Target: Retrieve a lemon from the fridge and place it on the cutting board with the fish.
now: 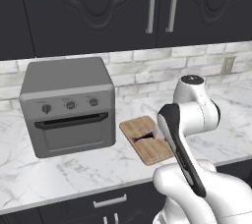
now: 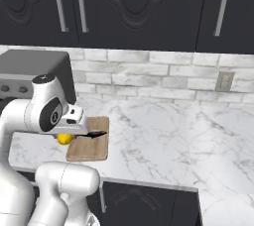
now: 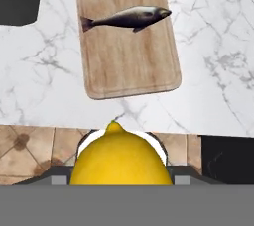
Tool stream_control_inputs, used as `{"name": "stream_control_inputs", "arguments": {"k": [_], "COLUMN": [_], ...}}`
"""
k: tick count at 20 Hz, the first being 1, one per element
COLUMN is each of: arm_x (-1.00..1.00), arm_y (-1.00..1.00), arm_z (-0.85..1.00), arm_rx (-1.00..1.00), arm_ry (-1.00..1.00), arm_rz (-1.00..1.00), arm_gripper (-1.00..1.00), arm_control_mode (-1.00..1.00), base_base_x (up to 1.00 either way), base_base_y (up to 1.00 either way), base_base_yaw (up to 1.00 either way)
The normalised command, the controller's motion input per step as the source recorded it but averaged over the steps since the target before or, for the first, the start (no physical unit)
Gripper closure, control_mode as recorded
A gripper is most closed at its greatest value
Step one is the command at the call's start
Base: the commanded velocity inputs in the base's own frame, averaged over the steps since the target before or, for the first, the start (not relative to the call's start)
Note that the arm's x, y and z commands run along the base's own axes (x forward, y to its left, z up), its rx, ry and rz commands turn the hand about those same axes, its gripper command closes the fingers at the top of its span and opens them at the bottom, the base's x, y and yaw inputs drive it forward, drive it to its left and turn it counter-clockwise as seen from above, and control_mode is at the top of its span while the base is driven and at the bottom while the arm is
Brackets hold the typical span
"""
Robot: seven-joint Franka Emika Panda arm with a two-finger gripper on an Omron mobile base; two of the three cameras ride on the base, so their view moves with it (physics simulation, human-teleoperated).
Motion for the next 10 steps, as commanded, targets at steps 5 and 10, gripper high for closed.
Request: {"name": "stream_control_inputs", "arguments": {"k": [5, 10], "arm_x": [0.9, 0.51], "arm_y": [0.0, 0.01], "arm_z": [-0.58, -0.61], "arm_rx": [0.02, 0.0], "arm_ry": [0.03, 0.0], "arm_rz": [0.0, -0.06], "arm_gripper": [1.0, 1.0], "arm_control_mode": [-1.0, -1.0], "base_base_x": [0.0, 0.0], "base_base_y": [0.0, 0.0], "base_base_yaw": [0.0, 0.0]}}
